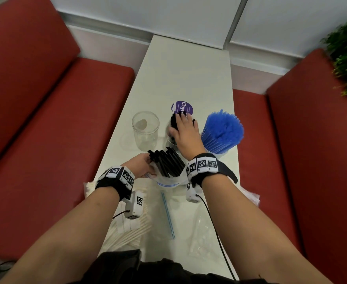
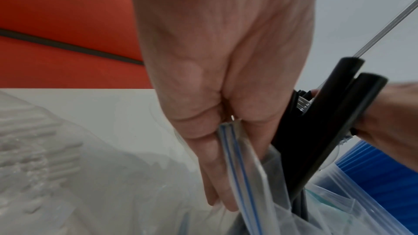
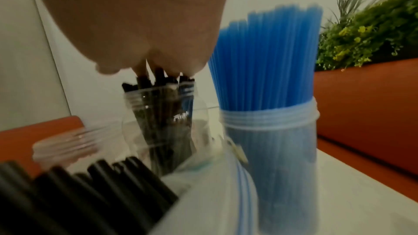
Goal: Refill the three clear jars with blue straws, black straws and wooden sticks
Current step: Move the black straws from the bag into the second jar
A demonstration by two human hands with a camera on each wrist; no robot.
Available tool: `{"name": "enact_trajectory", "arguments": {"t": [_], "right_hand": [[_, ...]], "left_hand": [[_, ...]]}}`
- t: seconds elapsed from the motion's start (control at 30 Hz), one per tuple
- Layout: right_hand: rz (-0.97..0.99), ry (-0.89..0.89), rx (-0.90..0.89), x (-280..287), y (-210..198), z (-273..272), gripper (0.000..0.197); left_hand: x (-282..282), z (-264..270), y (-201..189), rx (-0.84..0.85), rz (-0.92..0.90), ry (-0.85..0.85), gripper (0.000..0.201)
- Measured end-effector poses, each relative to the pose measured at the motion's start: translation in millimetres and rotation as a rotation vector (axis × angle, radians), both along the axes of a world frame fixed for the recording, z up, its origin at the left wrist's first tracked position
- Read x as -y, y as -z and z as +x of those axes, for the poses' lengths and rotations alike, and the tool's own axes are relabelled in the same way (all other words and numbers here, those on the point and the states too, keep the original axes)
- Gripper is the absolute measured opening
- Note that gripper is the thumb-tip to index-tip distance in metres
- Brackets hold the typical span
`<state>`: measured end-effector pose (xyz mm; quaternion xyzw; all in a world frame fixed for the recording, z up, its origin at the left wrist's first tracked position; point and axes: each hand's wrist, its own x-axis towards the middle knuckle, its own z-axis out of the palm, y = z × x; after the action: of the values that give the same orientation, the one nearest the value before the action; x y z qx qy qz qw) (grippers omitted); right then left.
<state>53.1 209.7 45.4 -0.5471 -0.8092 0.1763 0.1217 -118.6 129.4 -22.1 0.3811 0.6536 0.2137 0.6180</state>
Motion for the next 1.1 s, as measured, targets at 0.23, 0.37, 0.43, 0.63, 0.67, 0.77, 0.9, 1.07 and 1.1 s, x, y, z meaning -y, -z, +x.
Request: {"name": "enact_trajectory", "arguments": {"t": [0.23,0.37,0.43,0.63,0.67,0.77,0.9,1.07,1.1], "right_hand": [[0.32,0.026,-0.447,32,1,11,0.027],[0.017,0.036,-0.481,62,20,15,0.021],[-0.156,0.06,-0.384,69,35,20,0.035],[-0.306,0.079,-0.091,81,65,24,0.07],[-0.3,0.087,-0.065,81,67,23,0.069],[-0.293,0.101,-0.046,80,68,20,0.058],[-0.285,0.11,-0.058,81,66,19,0.045],[-0.317,0.095,-0.071,81,60,19,0.03],[-0.321,0.098,-0.089,81,59,20,0.026]], "left_hand": [[5,-5,1,0.0,0.022,0.0,0.035],[7,-4,2,0.002,0.041,0.004,0.036],[7,-3,1,0.002,0.048,0.007,0.036],[11,-1,3,0.01,0.082,0.045,0.037],[11,-1,3,0.014,0.083,0.048,0.038],[11,-1,1,0.019,0.082,0.061,0.039],[10,-4,-2,0.02,0.083,0.07,0.037],[11,-1,-3,0.035,0.082,0.077,0.038],[11,-1,-3,0.037,0.089,0.077,0.039]]}}
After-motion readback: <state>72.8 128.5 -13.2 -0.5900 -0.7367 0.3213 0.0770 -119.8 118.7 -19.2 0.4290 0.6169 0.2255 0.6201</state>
